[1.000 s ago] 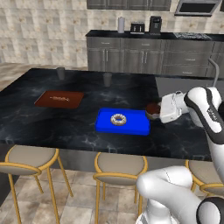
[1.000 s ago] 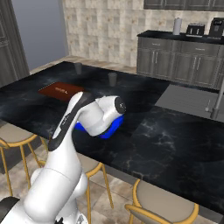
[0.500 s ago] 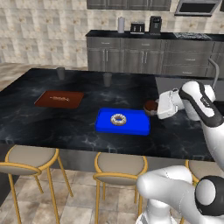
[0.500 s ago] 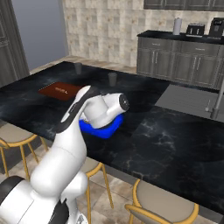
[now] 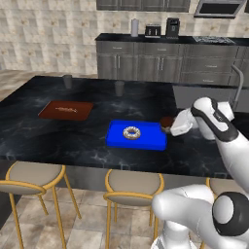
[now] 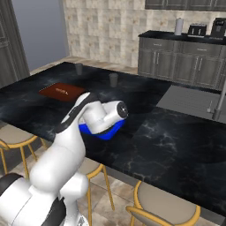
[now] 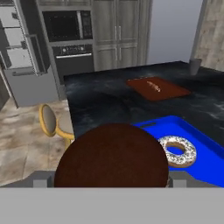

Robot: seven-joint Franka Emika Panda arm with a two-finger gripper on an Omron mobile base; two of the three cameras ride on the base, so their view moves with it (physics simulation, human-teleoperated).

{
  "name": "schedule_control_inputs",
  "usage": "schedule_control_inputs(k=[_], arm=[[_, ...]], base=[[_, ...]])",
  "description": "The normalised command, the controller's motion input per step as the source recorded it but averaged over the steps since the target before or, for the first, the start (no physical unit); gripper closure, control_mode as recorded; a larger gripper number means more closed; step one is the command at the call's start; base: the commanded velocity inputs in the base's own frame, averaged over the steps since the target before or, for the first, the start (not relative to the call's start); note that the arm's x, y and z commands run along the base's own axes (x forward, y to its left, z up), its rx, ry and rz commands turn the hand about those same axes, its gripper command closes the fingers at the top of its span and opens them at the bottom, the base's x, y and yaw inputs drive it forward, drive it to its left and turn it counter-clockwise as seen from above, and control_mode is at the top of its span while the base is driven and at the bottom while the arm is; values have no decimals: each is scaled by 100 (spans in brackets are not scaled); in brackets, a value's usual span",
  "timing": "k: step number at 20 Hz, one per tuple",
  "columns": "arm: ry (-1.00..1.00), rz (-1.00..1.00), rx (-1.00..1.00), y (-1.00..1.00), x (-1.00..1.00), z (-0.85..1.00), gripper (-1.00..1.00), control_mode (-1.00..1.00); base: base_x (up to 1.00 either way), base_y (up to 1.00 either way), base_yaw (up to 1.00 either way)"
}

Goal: Take the cupcake and donut from the fridge and place them on the empty tray on the dining counter.

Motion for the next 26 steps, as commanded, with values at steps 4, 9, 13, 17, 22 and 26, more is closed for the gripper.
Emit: schedule_control_inputs(k=[4,9,13,17,22,26], arm=[[6,-4,0,-5,41,-27,100,-100],[2,0,0,-18,47,-18,100,-100],[0,0,0,-19,39,-21,100,-100],[0,0,0,-1,36,-24,100,-100],[0,0,0,0,38,-28,100,-100],[0,0,0,0,34,-37,100,-100]], base=[[0,0,0],[0,0,0],[0,0,0],[0,0,0],[0,0,0],[0,0,0]])
